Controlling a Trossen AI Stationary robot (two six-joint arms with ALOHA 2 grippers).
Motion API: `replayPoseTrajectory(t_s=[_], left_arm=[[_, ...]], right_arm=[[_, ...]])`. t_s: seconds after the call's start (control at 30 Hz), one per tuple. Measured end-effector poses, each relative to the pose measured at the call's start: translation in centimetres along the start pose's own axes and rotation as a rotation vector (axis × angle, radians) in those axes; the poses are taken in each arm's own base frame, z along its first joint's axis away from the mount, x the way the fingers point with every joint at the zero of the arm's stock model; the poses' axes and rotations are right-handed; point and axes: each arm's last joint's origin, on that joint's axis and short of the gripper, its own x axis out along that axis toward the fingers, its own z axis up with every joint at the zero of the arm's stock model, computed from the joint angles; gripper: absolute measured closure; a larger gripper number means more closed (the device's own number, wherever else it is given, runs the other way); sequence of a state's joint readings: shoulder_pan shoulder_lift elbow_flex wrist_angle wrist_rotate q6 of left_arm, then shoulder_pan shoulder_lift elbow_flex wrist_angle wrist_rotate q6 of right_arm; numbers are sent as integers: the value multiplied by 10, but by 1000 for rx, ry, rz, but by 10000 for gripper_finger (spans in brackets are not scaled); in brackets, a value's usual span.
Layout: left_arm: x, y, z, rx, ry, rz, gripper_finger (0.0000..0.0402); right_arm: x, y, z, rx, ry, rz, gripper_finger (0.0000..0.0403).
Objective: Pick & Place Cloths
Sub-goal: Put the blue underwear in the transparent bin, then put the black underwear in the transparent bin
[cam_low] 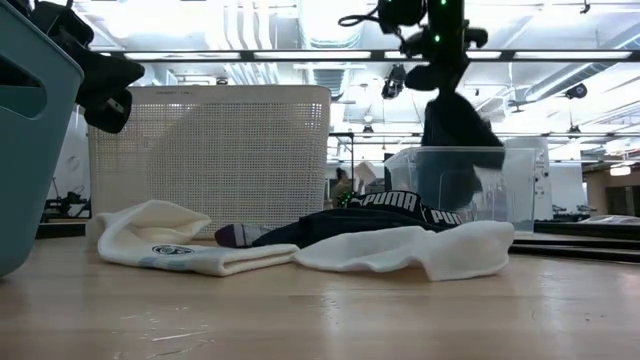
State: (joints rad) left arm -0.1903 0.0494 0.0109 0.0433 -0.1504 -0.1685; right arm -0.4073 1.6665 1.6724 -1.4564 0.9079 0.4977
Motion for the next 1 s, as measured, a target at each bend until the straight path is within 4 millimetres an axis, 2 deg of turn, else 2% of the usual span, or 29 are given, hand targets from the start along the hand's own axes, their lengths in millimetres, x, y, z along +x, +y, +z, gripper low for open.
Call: replayPoseTrajectory(t_s=[0.23, 0.57, 0.77, 1.0], left_arm=[[0, 0, 0, 0, 0, 0, 390], [0, 0, 0, 0, 0, 0, 390], [0, 0, 0, 0, 0, 0, 390], [0, 0, 0, 0, 0, 0, 390]], right_arm=[[15, 23, -11, -96, 140, 268, 329], [17, 27, -14, -112, 151, 286, 229], [0, 42, -14, -126, 69, 343, 196], [-30, 63, -20, -199, -60, 425, 196]])
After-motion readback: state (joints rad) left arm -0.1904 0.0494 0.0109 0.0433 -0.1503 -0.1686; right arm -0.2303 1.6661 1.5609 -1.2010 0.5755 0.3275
